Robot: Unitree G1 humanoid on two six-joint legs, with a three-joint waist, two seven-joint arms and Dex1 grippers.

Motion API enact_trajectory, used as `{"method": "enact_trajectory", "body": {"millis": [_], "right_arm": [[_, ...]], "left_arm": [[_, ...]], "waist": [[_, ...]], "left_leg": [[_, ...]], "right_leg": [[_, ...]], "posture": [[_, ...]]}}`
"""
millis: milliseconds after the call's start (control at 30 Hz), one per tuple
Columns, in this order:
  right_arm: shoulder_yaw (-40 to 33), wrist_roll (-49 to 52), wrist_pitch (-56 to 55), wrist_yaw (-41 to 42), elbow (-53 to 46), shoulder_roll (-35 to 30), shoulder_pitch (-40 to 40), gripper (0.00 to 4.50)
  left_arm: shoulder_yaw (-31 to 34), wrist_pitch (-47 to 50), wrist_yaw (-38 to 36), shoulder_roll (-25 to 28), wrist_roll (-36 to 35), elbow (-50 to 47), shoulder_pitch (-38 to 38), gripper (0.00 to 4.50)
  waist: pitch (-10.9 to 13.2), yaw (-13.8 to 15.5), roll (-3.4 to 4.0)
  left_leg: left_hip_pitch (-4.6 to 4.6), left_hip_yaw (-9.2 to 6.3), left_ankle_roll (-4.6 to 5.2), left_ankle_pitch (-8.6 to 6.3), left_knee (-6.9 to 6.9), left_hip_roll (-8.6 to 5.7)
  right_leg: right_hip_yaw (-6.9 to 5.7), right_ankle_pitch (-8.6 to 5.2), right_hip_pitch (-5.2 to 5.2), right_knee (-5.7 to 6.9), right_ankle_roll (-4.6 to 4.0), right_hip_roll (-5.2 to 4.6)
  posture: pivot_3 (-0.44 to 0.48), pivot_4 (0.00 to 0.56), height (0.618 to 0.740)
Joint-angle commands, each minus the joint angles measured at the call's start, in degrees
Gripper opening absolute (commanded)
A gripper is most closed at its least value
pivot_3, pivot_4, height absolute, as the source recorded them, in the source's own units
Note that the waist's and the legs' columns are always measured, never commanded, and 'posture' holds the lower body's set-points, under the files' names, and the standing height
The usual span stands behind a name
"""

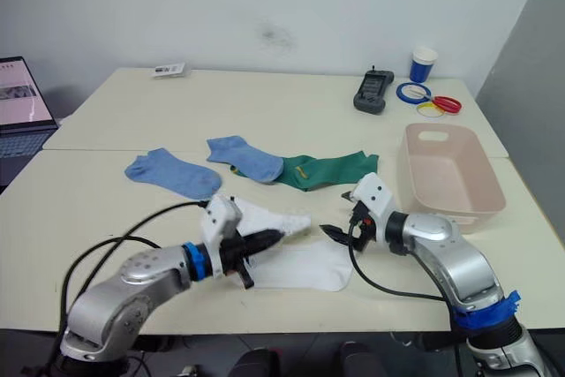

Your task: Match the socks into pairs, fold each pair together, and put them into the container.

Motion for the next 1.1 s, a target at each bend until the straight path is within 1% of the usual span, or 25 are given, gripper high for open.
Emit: {"method": "enact_trajectory", "body": {"millis": [33,133,167,267,333,367,400,433,500,567,733,833,933,1033,1067,1100], "right_arm": [[-1.65,0.03,-1.32,0.0,-0.92,-0.67,1.05,4.5],[-1.89,0.12,-1.24,-0.08,-1.26,-1.04,1.85,4.5],[-1.88,0.07,-1.14,-0.05,-1.23,-1.22,1.99,4.5],[-1.67,0.3,-0.95,0.21,-1.34,-1.42,2.12,4.5],[-1.66,1.71,0.21,0.38,-2.12,-0.67,2.07,4.5],[-1.5,2.16,1.02,0.03,-2.5,0.0,1.88,4.5],[-1.29,2.29,1.65,-0.31,-2.72,0.47,1.65,4.5],[-0.4,2.08,2.65,-0.76,-2.68,1.13,1.05,4.5],[2.32,1.18,4.84,-0.62,-2.4,1.47,-0.12,4.5],[4.95,0.38,7.49,-0.51,-1.86,1.49,-1.08,4.5],[7.07,-0.28,9.48,-1.78,1.43,4.15,-2.34,4.5],[8.15,-1.73,9.1,-2.12,3.25,4.43,-2.78,4.5],[7.75,-1.05,9.69,-2.48,4.22,5.75,-3.71,4.5],[8.01,-0.86,10.49,-1.48,4.42,5.6,-4.19,3.9],[8.01,-0.76,9.77,-0.97,4.5,5.76,-4.24,3.61],[8.0,-0.67,9.21,-0.62,4.5,5.94,-4.3,3.23]], "left_arm": [[-0.15,-0.54,-0.21,-0.83,-0.93,-1.26,-1.36,0.6],[0.1,0.03,-2.24,0.69,-1.71,-1.72,-1.14,1.62],[1.73,0.46,-3.58,1.99,-2.79,-1.33,-1.12,1.86],[7.31,2.56,-6.21,4.83,-7.28,1.29,-1.94,2.89],[10.94,1.97,-6.22,5.88,-7.7,5.61,-3.44,3.55],[13.0,1.01,-5.48,6.29,-6.94,9.34,-4.72,3.88],[14.39,-0.04,-4.92,6.63,-5.98,12.57,-5.8,4.17],[15.21,-3.03,-4.04,7.48,-3.1,18.12,-7.34,4.47],[15.56,-7.57,-3.37,8.64,1.03,26.26,-9.56,4.47],[15.26,-9.88,-3.05,8.35,2.81,31.05,-11.4,4.47],[13.34,-10.89,-2.15,5.34,5.01,36.61,-14.31,4.47],[11.77,-11.39,-2.54,5.04,7.04,37.88,-14.34,4.47],[10.85,-11.79,-3.08,4.87,8.02,38.62,-14.03,4.47],[10.77,-11.43,-3.77,4.82,8.28,38.81,-14.14,3.87],[10.69,-11.48,-3.95,4.79,8.42,38.94,-14.22,3.62],[10.55,-11.63,-4.05,4.77,8.65,39.07,-14.3,3.24]], "waist": [[0.0,0.03,0.0],[0.0,-0.06,0.0],[0.0,-0.14,0.0],[0.01,-0.13,0.02],[0.02,-0.06,0.02],[0.02,-0.03,0.03],[0.02,-0.02,0.02],[0.02,-0.06,0.03],[0.02,-0.14,0.03],[0.02,-0.1,0.03],[0.01,0.3,0.0],[0.01,0.26,0.0],[0.01,0.16,0.01],[0.01,0.14,0.01],[0.01,0.13,0.01],[0.01,0.13,0.01]], "left_leg": [[0.0,0.0,0.0,0.0,0.0,0.01],[-0.01,0.05,0.0,0.0,0.01,0.0],[-0.01,0.06,0.0,0.0,0.01,0.0],[0.0,0.03,0.0,0.0,0.0,0.01],[0.01,-0.01,0.01,0.0,0.0,0.01],[0.01,-0.01,0.01,0.0,0.0,0.0],[0.01,-0.01,0.01,0.0,0.01,-0.01],[0.01,0.0,0.01,0.0,0.01,-0.02],[0.01,0.02,0.01,0.0,0.01,-0.04],[0.0,0.03,0.01,0.0,-0.01,-0.03],[-0.14,0.02,0.01,0.0,0.0,0.05],[-0.14,0.04,0.01,0.0,0.01,0.04],[-0.13,0.05,0.01,0.0,0.0,0.05],[-0.08,0.01,0.01,0.0,-0.01,0.04],[-0.07,0.0,0.01,0.0,-0.01,0.05],[-0.08,-0.01,0.01,0.0,-0.01,0.05]], "right_leg": [[0.0,0.0,0.0,0.0,0.0,0.0],[0.07,0.0,0.0,-0.03,0.0,-0.01],[0.09,0.0,0.0,-0.03,0.0,-0.01],[0.02,0.0,-0.02,-0.02,0.0,0.0],[-0.02,-0.01,-0.01,-0.01,-0.01,0.01],[-0.03,-0.01,-0.01,-0.01,-0.01,0.01],[-0.03,-0.01,0.0,-0.01,-0.01,0.01],[-0.02,-0.01,0.0,-0.01,-0.01,0.01],[-0.01,-0.01,-0.01,-0.02,-0.01,0.02],[0.01,-0.01,-0.04,-0.03,-0.01,0.04],[-0.01,-0.01,-0.08,-0.08,0.0,-0.12],[0.01,-0.01,-0.06,-0.09,0.02,-0.17],[0.02,-0.01,-0.07,-0.08,0.02,-0.17],[-0.03,0.0,-0.07,-0.03,0.02,-0.08],[-0.04,0.0,-0.07,-0.02,0.02,-0.07],[-0.05,0.0,-0.07,-0.01,0.02,-0.07]], "posture": [[0.0,0.15,0.74],[0.0,0.15,0.74],[0.0,0.15,0.74],[0.0,0.15,0.74],[0.0,0.15,0.74],[0.0,0.15,0.74],[0.0,0.15,0.74],[0.0,0.15,0.74],[0.0,0.15,0.74],[0.0,0.15,0.74],[0.0,0.15,0.74],[0.0,0.15,0.74],[0.0,0.15,0.74],[0.0,0.15,0.74],[0.0,0.15,0.74],[0.0,0.15,0.74]]}}
